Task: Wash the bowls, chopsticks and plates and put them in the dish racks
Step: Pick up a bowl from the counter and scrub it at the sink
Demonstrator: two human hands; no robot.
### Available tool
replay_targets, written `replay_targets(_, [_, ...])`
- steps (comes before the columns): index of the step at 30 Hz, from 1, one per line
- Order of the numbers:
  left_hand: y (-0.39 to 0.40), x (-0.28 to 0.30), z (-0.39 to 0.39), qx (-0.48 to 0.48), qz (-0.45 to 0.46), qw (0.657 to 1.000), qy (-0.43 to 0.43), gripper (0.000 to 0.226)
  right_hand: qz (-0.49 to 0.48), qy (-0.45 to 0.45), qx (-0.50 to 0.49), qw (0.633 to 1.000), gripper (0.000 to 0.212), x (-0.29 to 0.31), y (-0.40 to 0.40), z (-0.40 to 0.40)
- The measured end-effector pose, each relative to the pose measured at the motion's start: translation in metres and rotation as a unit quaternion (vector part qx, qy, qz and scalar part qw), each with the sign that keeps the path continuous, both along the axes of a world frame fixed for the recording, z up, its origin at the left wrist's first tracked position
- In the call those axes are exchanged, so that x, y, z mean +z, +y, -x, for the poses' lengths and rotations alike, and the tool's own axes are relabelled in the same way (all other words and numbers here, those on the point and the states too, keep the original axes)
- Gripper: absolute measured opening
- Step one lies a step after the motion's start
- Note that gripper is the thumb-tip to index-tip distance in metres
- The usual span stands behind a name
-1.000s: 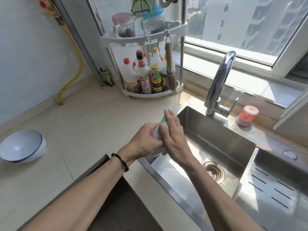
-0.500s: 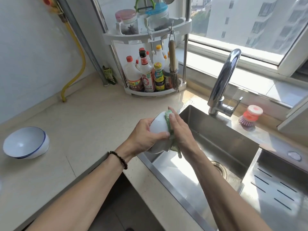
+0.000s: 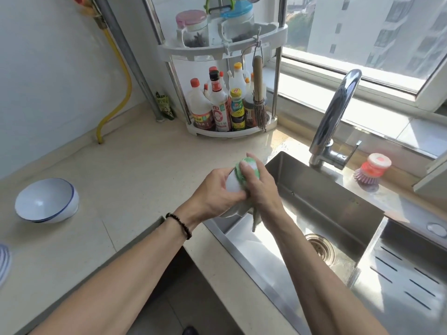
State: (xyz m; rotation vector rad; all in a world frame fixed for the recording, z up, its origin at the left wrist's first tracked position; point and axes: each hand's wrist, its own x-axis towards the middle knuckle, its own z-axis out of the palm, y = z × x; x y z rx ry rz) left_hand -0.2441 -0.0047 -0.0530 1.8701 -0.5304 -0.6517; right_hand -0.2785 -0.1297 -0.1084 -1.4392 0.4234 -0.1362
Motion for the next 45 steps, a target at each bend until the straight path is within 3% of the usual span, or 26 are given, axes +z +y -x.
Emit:
replay_targets(3, [0.004, 0.008, 0.005, -0.034, 0.024, 0.999, -0.003, 0.024, -0.272, 0.078, 0.016, 0.959, 0.058, 0.011, -0.013, 0.001])
replay_targets(7, [0.012, 0.013, 0.007, -0.009, 0.067, 0.997, 0.024, 0.032, -0.356, 0.09, 0.044, 0.929, 0.06, 0.01, -0.021, 0.004])
replay_targets(10, [0.013, 0.016, 0.001, -0.013, -0.021, 0.999, 0.031, 0.033, -0.352, 0.086, 0.02, 0.932, 0.057, 0.006, -0.014, 0.003])
replay_targets(13, [0.003, 0.018, -0.005, 0.0, -0.1, 0.995, -0.016, 0.031, -0.297, 0.083, 0.008, 0.951, 0.052, 0.006, -0.012, -0.003])
replay_targets(17, [-0.004, 0.012, -0.005, 0.109, -0.072, 0.99, -0.046, 0.032, -0.12, 0.055, -0.044, 0.99, 0.051, 0.012, -0.007, -0.01])
replay_targets(20, [-0.003, 0.008, -0.008, 0.107, -0.08, 0.989, -0.067, 0.021, 0.047, -0.014, 0.003, 0.999, 0.049, 0.01, 0.002, -0.005])
replay_targets(21, [-0.003, 0.008, -0.008, 0.091, -0.077, 0.99, -0.073, 0.019, 0.055, -0.018, 0.012, 0.998, 0.053, 0.009, 0.002, -0.003])
replay_targets(25, [-0.003, 0.014, 0.0, 0.046, -0.03, 0.995, -0.078, 0.026, -0.218, 0.049, -0.022, 0.974, 0.06, 0.017, -0.011, -0.003])
replay_targets(28, [-0.003, 0.008, -0.001, 0.075, -0.025, 0.993, -0.087, 0.025, -0.165, 0.045, -0.028, 0.985, 0.063, 0.015, -0.005, -0.004])
replay_targets(30, [-0.003, 0.005, -0.005, 0.062, -0.058, 0.99, -0.113, 0.023, -0.138, 0.029, -0.036, 0.989, 0.045, 0.015, 0.001, -0.002])
replay_targets(31, [-0.002, 0.004, -0.004, 0.042, -0.065, 0.99, -0.121, 0.026, -0.169, 0.043, -0.042, 0.984, 0.038, 0.012, -0.001, -0.003])
replay_targets(34, [0.002, 0.009, 0.001, 0.01, -0.028, 0.994, -0.102, 0.031, -0.277, 0.07, -0.053, 0.957, 0.05, 0.005, -0.014, -0.003])
replay_targets(36, [0.003, 0.009, 0.002, 0.039, -0.009, 0.996, -0.079, 0.025, -0.229, 0.066, -0.05, 0.97, 0.057, 0.007, -0.013, -0.005])
replay_targets(38, [0.0, 0.005, -0.002, 0.049, -0.036, 0.994, -0.092, 0.021, -0.133, 0.034, -0.044, 0.99, 0.047, 0.008, -0.005, -0.008])
replay_targets(40, [-0.002, 0.005, -0.005, 0.033, -0.07, 0.991, -0.111, 0.019, -0.108, 0.006, -0.037, 0.993, 0.037, 0.009, -0.001, -0.007])
replay_targets(42, [0.001, 0.011, -0.005, 0.002, -0.04, 0.996, -0.079, 0.021, -0.173, 0.014, -0.017, 0.985, 0.047, 0.009, -0.01, -0.003])
replay_targets(45, [0.007, 0.021, 0.0, -0.011, 0.064, 0.998, 0.005, 0.034, -0.334, 0.029, 0.01, 0.942, 0.053, 0.01, -0.025, 0.002])
